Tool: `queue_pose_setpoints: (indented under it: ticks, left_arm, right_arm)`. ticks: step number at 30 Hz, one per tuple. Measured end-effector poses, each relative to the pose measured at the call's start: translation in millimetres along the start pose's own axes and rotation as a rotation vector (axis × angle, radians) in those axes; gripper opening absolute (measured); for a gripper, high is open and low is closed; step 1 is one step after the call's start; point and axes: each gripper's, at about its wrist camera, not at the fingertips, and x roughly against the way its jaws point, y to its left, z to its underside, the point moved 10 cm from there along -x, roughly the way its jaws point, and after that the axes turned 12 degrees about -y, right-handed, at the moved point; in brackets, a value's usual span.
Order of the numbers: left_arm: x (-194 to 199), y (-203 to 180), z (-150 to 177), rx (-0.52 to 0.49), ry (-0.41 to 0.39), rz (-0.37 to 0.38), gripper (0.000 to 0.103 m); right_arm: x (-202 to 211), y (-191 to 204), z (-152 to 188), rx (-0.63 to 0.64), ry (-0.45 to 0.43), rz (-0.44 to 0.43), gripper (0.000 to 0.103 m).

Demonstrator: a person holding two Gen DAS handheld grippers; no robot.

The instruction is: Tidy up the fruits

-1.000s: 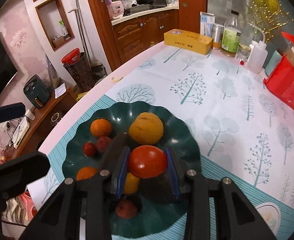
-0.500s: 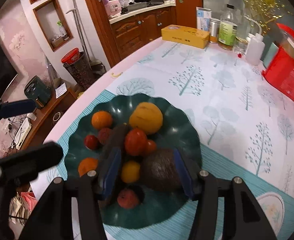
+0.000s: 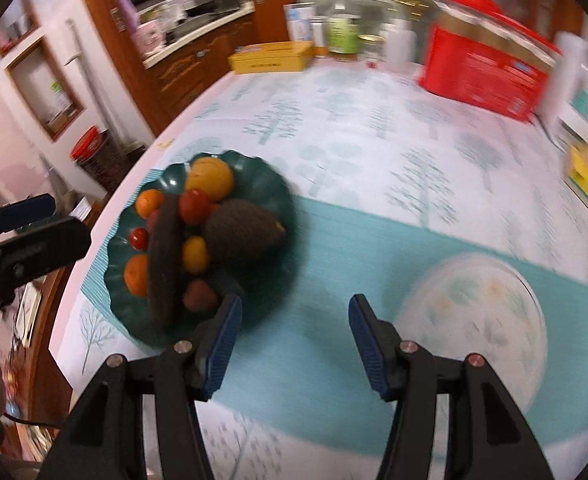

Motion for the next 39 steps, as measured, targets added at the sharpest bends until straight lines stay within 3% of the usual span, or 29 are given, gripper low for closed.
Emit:
queue_pose_setpoints:
  ticks: [7,13,26,39]
  left_arm:
    - [21,-58,-8,-0.055,-0.048,0.037,0.102]
    - [42,-82,-12,-0.090,-0.082,-0.017,0.102]
    - [63,-63,0,-0.058,-0.078,-0.166,0.102]
    - [61,-57,8,-0.050,-0.062,-0.157,0.102]
  right_arm:
    - [68,-44,15,-0.126,-0.033,0.100,0.061]
    - [108,-61,7,-0.086,-0.107,0.165,0.063]
    - [131,-49,-14,-0.034,-0.171,0.142,0.067]
    - [132,-48,-10,-0.047,-0.161,0.199,0.067]
